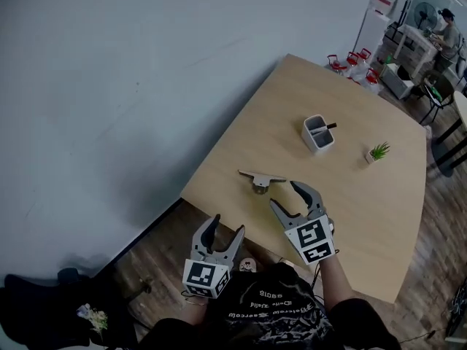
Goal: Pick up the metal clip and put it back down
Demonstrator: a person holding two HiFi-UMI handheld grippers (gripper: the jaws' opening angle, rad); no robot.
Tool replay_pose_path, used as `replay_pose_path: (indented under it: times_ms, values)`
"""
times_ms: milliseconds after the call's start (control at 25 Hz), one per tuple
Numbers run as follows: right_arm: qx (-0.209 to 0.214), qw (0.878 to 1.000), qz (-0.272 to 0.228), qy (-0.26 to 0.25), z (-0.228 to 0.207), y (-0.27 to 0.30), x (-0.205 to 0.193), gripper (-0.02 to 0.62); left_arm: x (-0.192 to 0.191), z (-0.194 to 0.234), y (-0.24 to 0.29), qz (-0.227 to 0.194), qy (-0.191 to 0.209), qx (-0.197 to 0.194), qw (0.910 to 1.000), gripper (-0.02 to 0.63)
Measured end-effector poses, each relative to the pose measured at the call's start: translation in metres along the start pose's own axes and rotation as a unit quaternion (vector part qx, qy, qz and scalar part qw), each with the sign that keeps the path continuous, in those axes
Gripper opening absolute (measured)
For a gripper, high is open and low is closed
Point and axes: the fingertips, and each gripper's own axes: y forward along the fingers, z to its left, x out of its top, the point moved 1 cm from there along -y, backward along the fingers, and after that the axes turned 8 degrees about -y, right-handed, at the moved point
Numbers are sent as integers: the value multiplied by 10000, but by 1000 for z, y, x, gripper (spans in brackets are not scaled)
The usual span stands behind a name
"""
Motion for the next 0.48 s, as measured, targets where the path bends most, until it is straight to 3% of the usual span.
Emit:
replay_pose_path:
  times_ms: [280, 480]
  values:
    - [-742, 9949, -152, 661, 11, -63, -15, 276, -3, -12, -4, 116, 213, -514, 9984, 267]
    - [-1085, 9886, 84, 1036, 34, -93, -48, 276, -14, -22, -5, 268, 346, -856, 9954, 267]
